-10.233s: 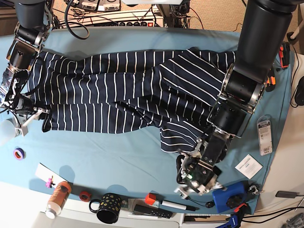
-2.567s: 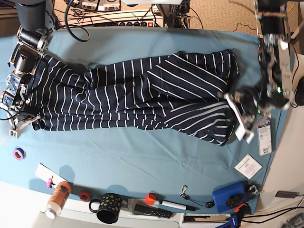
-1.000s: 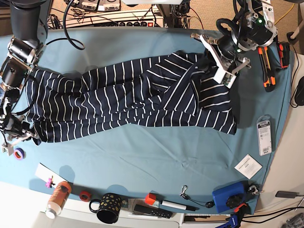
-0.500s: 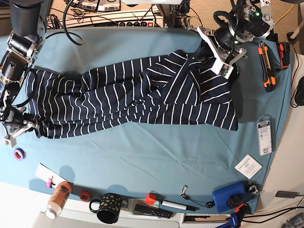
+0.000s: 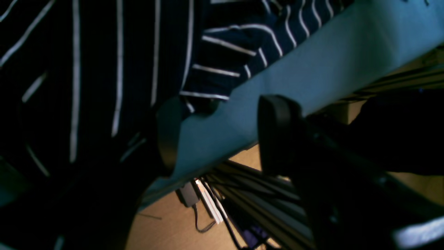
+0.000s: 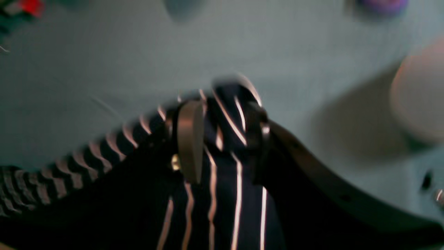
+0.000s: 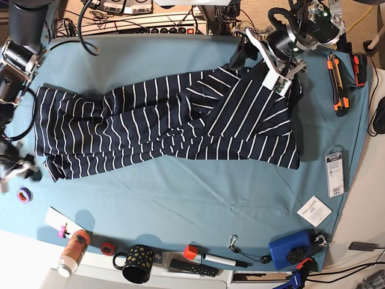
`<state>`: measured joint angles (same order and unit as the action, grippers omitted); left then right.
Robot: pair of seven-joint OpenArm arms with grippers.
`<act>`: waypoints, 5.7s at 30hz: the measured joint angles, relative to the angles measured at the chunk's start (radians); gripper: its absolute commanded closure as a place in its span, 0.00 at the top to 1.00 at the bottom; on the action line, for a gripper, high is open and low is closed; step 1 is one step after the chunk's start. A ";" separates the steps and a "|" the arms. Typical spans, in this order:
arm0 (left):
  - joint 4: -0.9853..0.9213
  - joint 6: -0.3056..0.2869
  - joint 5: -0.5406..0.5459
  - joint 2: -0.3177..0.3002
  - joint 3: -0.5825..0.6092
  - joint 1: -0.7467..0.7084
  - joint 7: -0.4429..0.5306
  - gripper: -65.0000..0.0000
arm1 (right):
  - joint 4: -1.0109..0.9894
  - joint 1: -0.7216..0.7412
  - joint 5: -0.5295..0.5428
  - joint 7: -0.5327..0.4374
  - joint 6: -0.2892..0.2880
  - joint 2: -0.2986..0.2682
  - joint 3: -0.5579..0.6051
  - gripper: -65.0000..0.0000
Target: Layout the t-shirt on the table in an organized manner, then fold the t-shirt properly
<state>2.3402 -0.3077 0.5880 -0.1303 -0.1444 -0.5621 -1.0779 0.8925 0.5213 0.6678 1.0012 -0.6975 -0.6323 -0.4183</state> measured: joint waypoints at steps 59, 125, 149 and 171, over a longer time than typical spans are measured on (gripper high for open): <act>0.000 0.000 0.000 0.000 0.000 0.000 0.010 0.54 | -0.089 -0.142 -0.066 0.121 0.008 0.180 -0.200 0.00; 0.000 0.037 0.076 -0.003 -0.517 0.000 0.025 0.54 | 1.223 -0.668 -0.570 0.060 0.287 0.250 0.693 0.00; 0.000 0.037 0.076 -0.003 -0.517 0.000 0.032 0.54 | 1.329 -0.613 -0.708 -0.007 0.486 0.250 0.562 0.24; 0.000 0.037 0.076 -0.004 -0.517 0.000 0.033 0.54 | 0.794 -0.495 -0.553 -0.020 0.399 0.362 0.517 0.24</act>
<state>2.3402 -0.2703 0.6636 -0.1341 -0.6617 -0.5617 -1.0451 1.6867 0.0261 0.1150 0.9813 -0.2989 -0.2699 0.0986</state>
